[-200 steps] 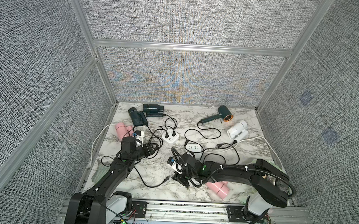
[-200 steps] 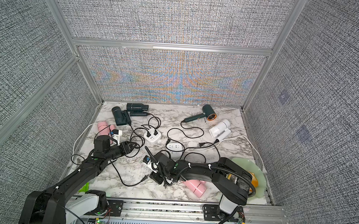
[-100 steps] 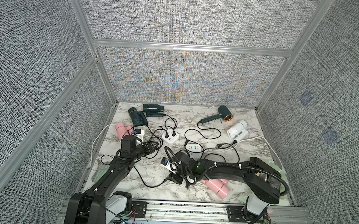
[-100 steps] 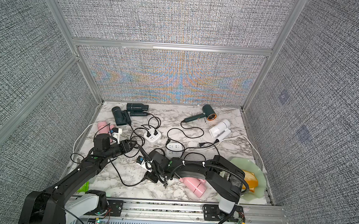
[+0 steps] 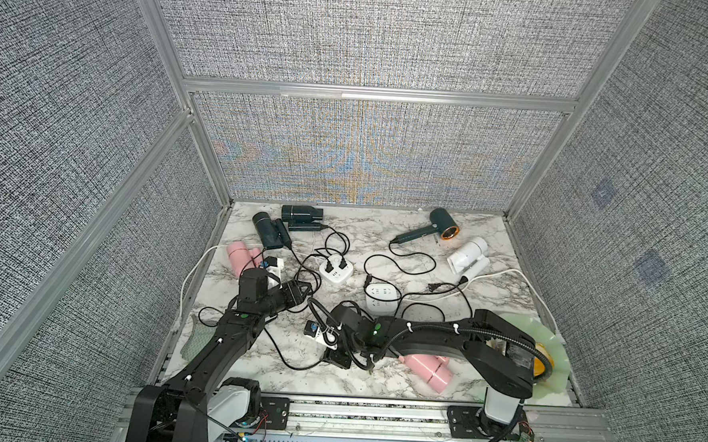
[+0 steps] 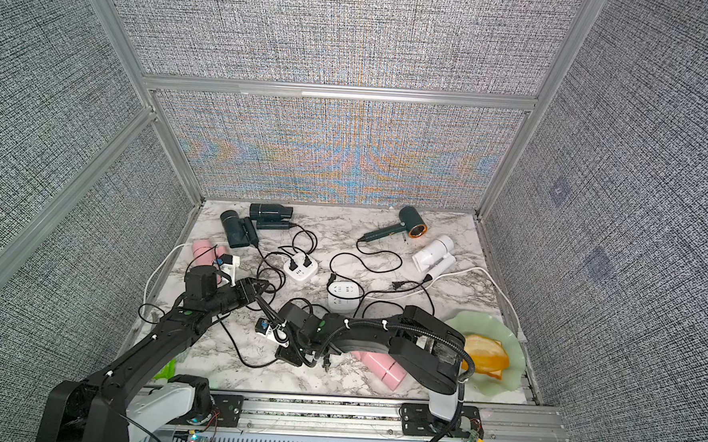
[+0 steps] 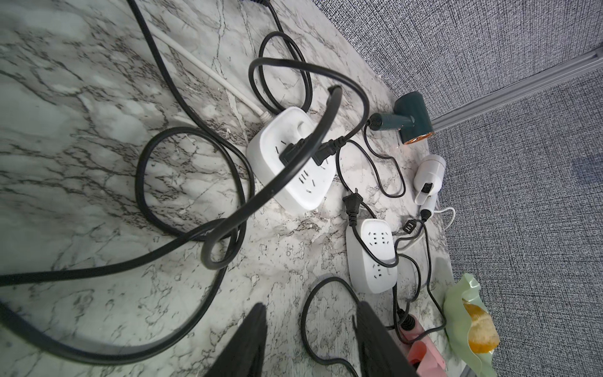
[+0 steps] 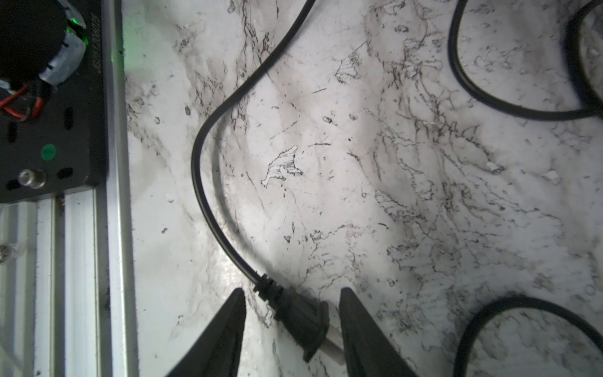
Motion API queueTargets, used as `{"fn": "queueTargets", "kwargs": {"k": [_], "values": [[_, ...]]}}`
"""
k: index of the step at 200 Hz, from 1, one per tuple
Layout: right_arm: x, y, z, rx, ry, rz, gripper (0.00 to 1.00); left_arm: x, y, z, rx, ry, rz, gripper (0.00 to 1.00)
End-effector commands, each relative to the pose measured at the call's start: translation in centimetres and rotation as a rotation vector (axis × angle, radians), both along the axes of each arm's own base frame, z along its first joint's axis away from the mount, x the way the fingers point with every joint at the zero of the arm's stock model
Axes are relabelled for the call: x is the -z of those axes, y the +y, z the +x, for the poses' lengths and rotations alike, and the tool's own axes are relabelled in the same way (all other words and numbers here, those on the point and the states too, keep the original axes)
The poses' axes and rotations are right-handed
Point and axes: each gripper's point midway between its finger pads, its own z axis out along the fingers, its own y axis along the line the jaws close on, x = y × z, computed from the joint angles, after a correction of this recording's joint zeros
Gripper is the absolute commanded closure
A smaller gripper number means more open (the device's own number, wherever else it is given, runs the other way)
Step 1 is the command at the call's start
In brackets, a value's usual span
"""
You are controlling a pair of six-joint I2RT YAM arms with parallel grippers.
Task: Charge the blow dryers
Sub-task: Pick up the plug from the center of the board.
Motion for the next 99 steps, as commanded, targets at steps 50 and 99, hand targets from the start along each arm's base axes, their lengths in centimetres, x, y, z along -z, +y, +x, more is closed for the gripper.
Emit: {"fn": "queueTargets", "kwargs": {"k": [50, 99], "values": [[1.5, -1.6, -0.6, -0.025, -0.049, -0.105, 0.50, 0.2, 0.1, -0.2, -0.001, 0.001, 0.008, 0.53], [1.9, -1.8, -0.6, -0.014, -0.068, -0.115, 0.61, -0.1, 0.1, -0.2, -0.002, 0.002, 0.007, 0.53]]}}
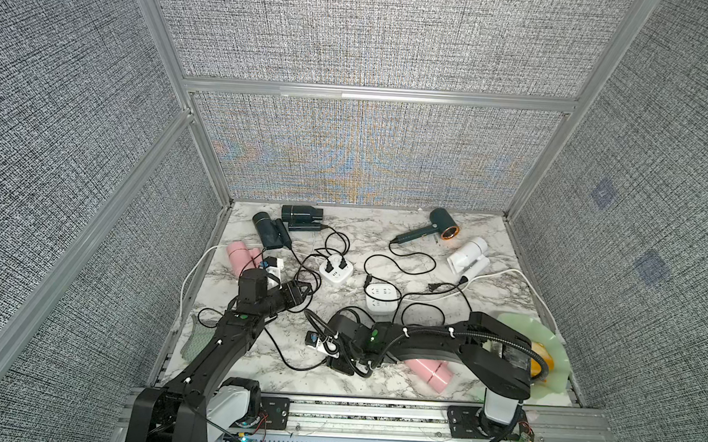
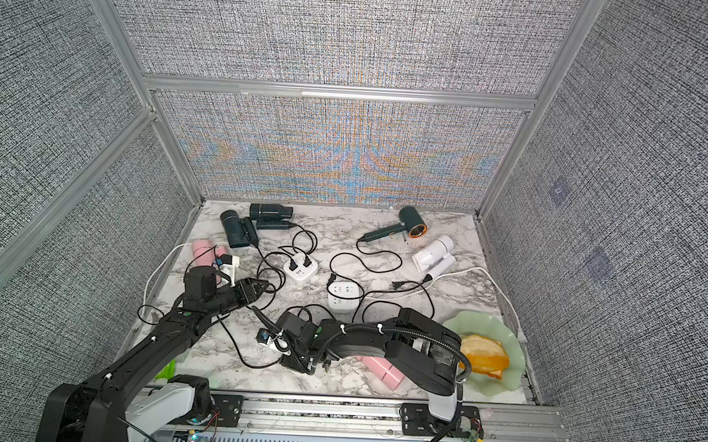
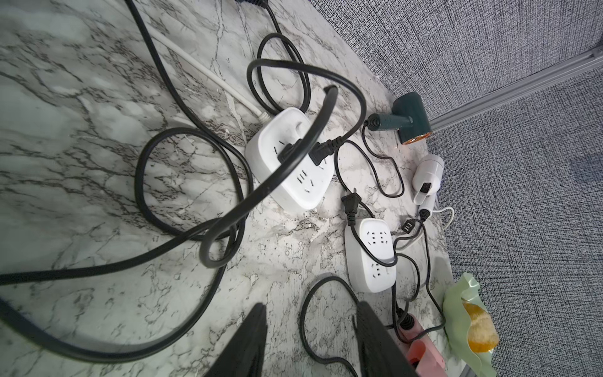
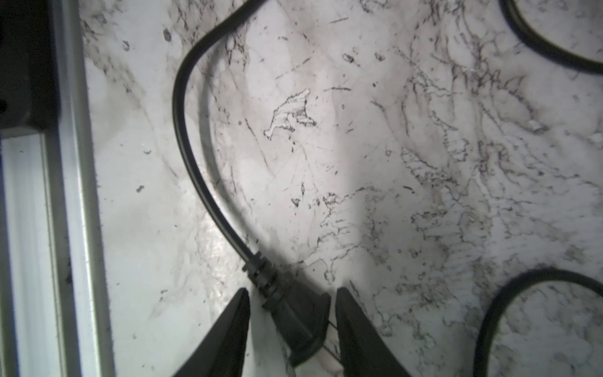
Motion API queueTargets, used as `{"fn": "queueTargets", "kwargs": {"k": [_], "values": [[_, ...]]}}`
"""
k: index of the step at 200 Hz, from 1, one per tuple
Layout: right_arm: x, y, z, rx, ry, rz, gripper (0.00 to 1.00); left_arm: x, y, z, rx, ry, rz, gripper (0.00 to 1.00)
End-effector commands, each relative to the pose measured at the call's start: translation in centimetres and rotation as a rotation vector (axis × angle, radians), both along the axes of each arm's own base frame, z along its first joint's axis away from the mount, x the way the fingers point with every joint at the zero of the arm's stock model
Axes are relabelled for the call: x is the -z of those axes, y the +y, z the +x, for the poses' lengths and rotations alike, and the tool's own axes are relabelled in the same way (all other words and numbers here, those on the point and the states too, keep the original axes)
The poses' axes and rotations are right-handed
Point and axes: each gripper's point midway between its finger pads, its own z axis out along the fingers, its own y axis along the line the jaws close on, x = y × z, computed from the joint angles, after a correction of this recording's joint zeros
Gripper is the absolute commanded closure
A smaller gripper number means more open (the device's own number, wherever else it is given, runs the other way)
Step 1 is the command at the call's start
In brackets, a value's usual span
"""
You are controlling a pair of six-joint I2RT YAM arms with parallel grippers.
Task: Charge the blow dryers
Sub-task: Pick up the plug from the center of the board.
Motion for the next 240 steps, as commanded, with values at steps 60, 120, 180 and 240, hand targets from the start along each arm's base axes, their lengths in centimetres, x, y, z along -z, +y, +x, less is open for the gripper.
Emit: {"fn": "queueTargets", "kwargs": {"k": [60, 120, 180, 240], "values": [[-1.5, 0.3, -0.4, -0.002, 0.000, 0.051, 0.80, -1.8, 0.2, 0.2, -0.006, -0.012, 0.015, 0.53], [-2.9, 0.0, -0.3, 0.042, 0.066, 0.125, 0.92, -4.2, -0.1, -0.1, 0.027, -0.075, 0.024, 0.53], [-3.2, -1.6, 2.2, 0.181, 0.216, 0.236, 0.95, -4.9, -1.1, -1.0, 0.073, -0.122, -0.034, 0.53], [-4.5, -3.5, 5.3, 0.331, 0.391, 0.368, 0.98, -6.4, -4.0, -2.1, 0.175, -0.205, -0.058, 0.53]]}}
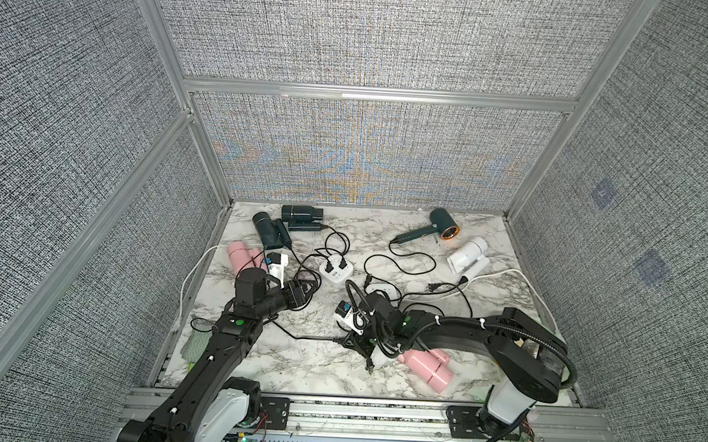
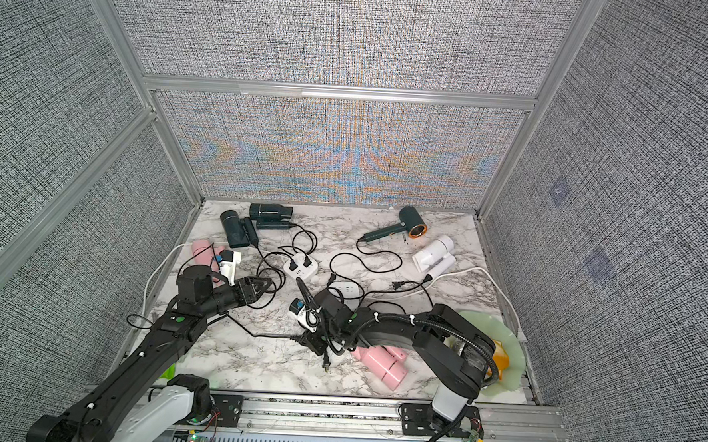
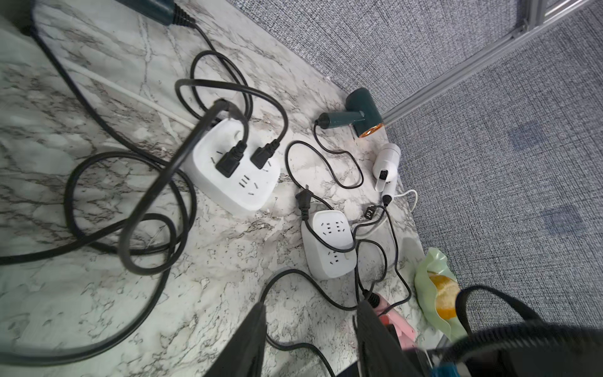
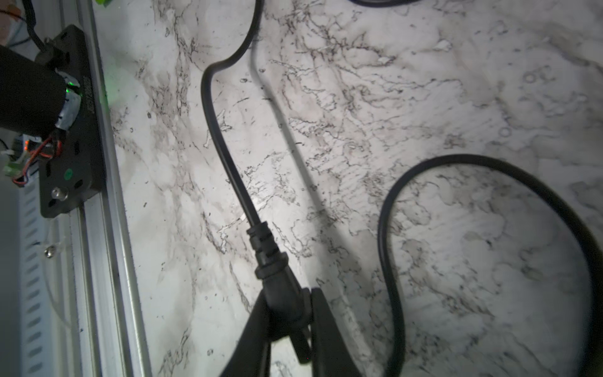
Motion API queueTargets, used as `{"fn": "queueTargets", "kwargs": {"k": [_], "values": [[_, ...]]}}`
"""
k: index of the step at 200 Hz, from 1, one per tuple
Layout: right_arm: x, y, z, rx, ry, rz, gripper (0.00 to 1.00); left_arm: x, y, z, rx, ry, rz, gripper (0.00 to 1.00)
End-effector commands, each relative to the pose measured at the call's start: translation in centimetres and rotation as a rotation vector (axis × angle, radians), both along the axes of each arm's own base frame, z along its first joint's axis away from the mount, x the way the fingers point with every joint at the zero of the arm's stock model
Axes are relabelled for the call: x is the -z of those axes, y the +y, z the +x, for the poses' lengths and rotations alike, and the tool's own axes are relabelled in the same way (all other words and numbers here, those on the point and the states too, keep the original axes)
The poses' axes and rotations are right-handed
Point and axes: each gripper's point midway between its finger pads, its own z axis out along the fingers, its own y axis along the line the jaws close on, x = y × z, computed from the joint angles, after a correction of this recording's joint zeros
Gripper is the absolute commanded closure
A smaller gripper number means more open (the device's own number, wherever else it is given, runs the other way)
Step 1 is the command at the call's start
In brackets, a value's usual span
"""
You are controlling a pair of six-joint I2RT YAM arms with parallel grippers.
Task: Charge the blow dryers
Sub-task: Pick up the plug from the center of the board.
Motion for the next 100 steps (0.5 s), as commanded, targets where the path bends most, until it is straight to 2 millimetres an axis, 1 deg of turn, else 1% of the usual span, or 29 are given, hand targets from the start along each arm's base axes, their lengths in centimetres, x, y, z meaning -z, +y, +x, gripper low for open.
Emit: {"fn": "queueTargets", "kwargs": {"k": [1, 23, 53, 66, 89, 100], "values": [[-1.9, 0.8, 0.7, 0.037, 0.083, 0.117, 0.98, -1.6, -1.3, -0.1, 0.049, -0.077, -0.022, 0.53], [-2.5, 0.6, 1.6, 0.065, 0.105, 0.149, 0.99, -2.1, -2.6, -0.6, 0.089, -0.105, -0.029, 0.53], [-3.0, 0.6, 2.5, 0.091, 0.144, 0.190, 0.99, -2.5, -4.3, -1.8, 0.156, -0.135, -0.050, 0.53], [-3.1, 0.6, 2.7, 0.093, 0.164, 0.201, 0.99, -2.7, -4.5, -2.1, 0.163, -0.141, -0.058, 0.53], [-3.4, 0.6, 3.4, 0.106, 0.189, 0.230, 1.00, -3.6, -4.9, -3.1, 0.176, -0.177, -0.108, 0.53], [-3.5, 0.5, 3.7, 0.117, 0.199, 0.240, 1.00, -3.6, -5.0, -3.5, 0.184, -0.181, -0.113, 0.53]]}}
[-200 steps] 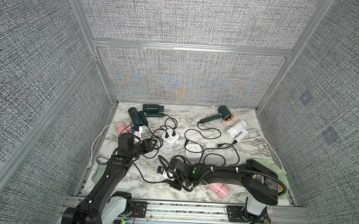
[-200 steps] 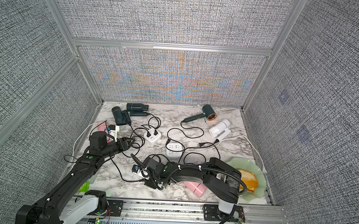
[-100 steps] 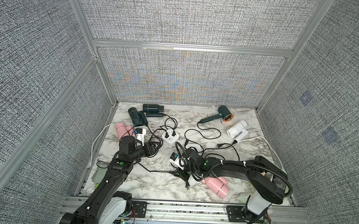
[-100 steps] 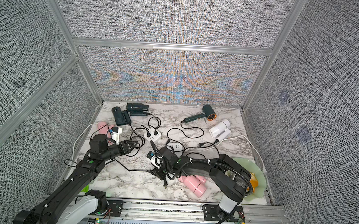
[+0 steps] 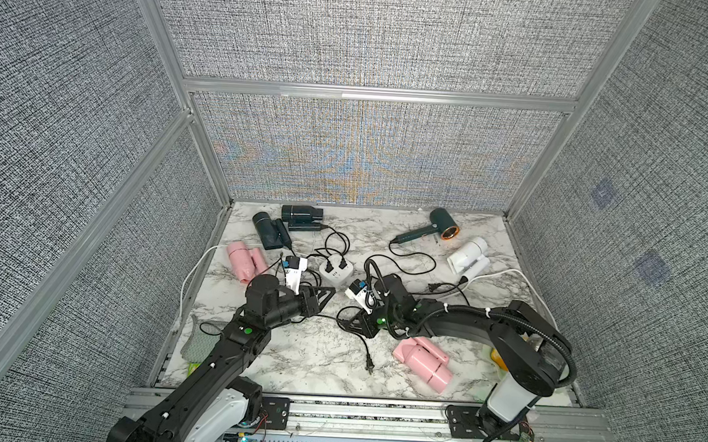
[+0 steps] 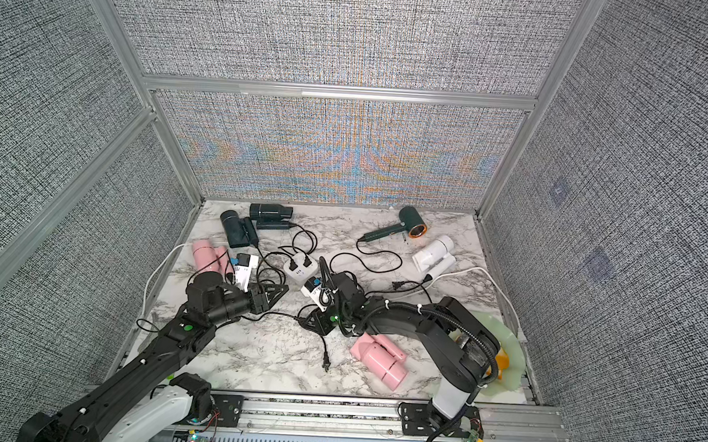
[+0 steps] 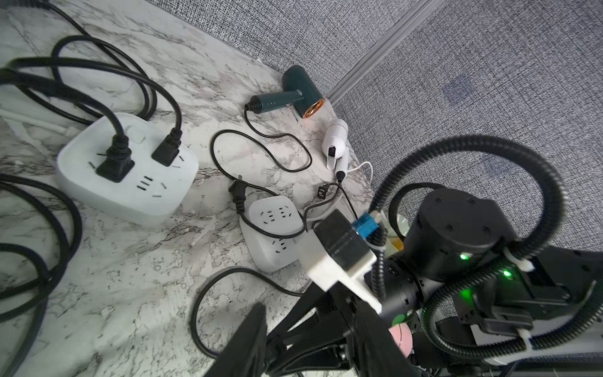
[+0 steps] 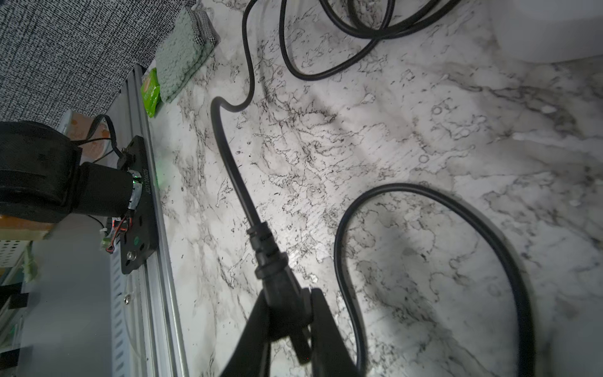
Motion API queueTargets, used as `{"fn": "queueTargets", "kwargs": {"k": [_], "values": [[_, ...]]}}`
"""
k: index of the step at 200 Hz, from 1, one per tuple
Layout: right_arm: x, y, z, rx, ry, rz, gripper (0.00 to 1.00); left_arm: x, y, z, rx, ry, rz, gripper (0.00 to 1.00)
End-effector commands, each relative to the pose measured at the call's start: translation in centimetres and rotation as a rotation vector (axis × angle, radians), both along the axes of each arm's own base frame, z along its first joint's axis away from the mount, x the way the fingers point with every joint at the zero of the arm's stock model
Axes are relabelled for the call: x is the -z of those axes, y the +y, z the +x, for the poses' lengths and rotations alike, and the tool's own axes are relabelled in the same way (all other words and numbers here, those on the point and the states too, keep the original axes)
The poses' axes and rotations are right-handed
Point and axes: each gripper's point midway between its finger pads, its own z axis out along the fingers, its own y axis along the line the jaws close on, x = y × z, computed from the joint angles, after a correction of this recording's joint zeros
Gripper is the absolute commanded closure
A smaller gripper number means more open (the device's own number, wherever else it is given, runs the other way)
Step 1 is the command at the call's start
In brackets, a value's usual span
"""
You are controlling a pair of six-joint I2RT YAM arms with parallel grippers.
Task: Charge the blow dryers
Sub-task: Pick up the plug from the center of the board.
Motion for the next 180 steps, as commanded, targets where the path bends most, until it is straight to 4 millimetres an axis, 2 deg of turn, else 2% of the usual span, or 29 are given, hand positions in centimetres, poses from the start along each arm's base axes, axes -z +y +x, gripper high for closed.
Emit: {"fn": "queueTargets", "kwargs": {"k": [1, 54, 86, 114, 126, 128, 134, 180], "values": [[-1.2, 0.6, 0.4, 0.004, 0.031, 0.067, 1.00, -1.4, -0.4, -0.5, 0.018, -0.047, -0.051, 0.53], [-2.4, 0.6, 2.5, 0.055, 0.027, 0.088, 1.00, 0.4, -1.4, -1.6, 0.070, -0.010, -0.068, 0.53], [-2.7, 0.1, 3.0, 0.072, 0.030, 0.092, 1.00, 1.0, -2.4, -2.0, 0.101, -0.009, -0.081, 0.52], [-2.9, -0.2, 3.2, 0.080, 0.034, 0.090, 1.00, 2.4, -2.7, -1.9, 0.099, 0.033, -0.106, 0.49], [-3.1, -0.3, 3.3, 0.082, 0.037, 0.096, 1.00, 2.5, -3.0, -1.9, 0.109, 0.037, -0.139, 0.49], [-4.1, 0.1, 3.8, 0.080, 0.021, 0.115, 1.00, 2.5, -3.1, -1.8, 0.111, 0.041, -0.141, 0.49], [-4.6, 0.2, 3.9, 0.078, 0.019, 0.128, 1.00, 2.5, -3.3, -1.8, 0.119, 0.043, -0.149, 0.48], [-5.2, -0.2, 4.0, 0.083, 0.030, 0.146, 1.00, 3.0, -3.5, -0.9, 0.104, 0.043, -0.137, 0.48]]}}
